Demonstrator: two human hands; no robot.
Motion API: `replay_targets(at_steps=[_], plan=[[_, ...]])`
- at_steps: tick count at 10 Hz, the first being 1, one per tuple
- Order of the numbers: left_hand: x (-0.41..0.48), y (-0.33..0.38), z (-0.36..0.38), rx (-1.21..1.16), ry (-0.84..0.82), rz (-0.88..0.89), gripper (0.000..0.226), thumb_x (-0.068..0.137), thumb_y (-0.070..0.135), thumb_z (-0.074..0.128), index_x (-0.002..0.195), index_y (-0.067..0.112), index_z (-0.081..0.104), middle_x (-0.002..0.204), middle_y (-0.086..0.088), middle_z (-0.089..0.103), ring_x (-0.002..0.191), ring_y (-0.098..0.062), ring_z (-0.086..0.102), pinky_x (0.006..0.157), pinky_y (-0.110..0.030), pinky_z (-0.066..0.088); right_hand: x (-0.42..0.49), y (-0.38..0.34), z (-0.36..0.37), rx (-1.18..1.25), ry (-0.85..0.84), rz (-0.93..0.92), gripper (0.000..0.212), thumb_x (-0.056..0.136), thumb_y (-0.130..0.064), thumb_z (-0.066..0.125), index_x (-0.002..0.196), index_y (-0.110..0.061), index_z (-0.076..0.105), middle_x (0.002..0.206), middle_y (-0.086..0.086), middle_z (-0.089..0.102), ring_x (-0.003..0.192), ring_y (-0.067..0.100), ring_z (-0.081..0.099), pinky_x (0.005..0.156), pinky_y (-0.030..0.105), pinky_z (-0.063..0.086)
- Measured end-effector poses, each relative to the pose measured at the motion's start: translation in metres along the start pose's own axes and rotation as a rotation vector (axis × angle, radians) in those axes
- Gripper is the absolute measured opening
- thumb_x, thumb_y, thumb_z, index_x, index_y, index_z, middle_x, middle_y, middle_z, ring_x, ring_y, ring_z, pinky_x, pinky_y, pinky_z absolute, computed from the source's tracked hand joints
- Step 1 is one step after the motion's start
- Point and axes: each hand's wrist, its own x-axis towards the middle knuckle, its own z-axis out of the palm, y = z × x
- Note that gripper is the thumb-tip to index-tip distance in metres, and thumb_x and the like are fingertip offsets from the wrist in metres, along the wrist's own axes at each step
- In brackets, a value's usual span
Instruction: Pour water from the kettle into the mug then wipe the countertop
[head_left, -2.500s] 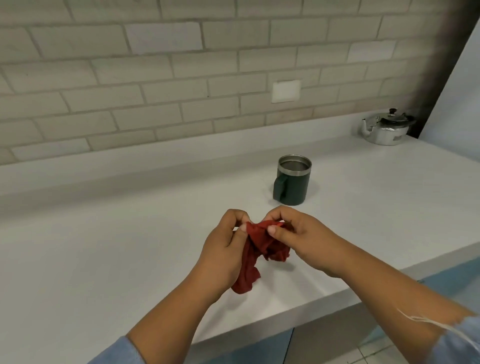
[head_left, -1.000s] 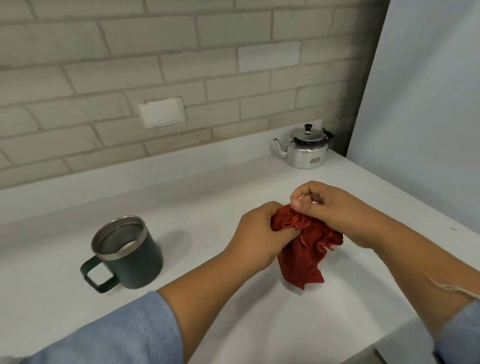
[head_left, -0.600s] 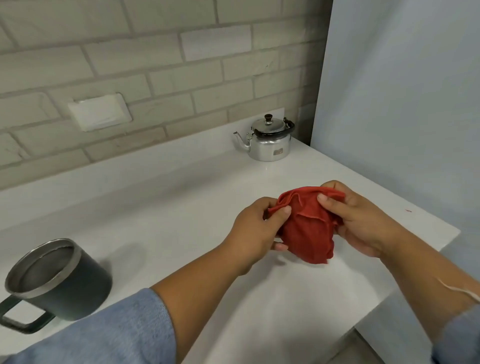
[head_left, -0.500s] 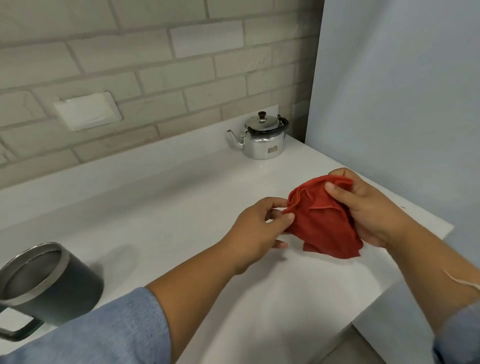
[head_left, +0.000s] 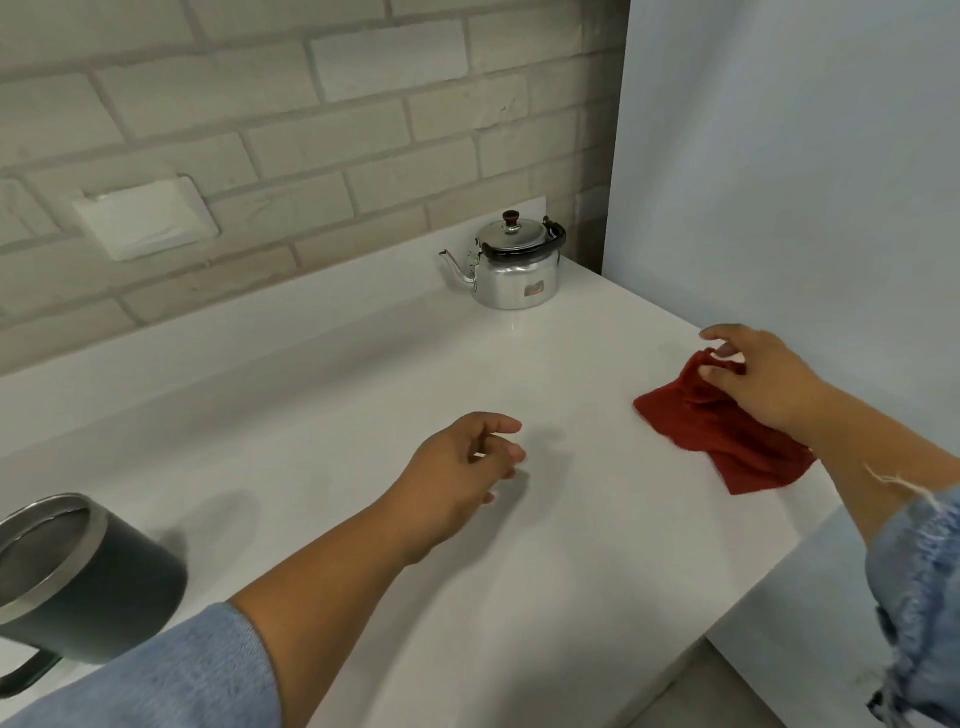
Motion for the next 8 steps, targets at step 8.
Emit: replay_targets(at_steps=[8], plan=[[-0.044, -0.012, -0.029, 0.056, 0.121, -0.011, 0.023, 0.091, 0.022, 0.054, 0.111, 0.033, 0.058, 0.101, 0.008, 0.069, 0.092, -0.005, 0.065, 0.078, -0.025, 0.054, -0.016, -0.056, 0.043, -0.287, -0.097, -0.19, 0.041, 0.097, -0.04, 0.035, 0.136, -0.029, 0.043, 0.15, -0.005, 0.035, 0.142, 0.016, 0.021, 0.113, 0.056, 0.018]])
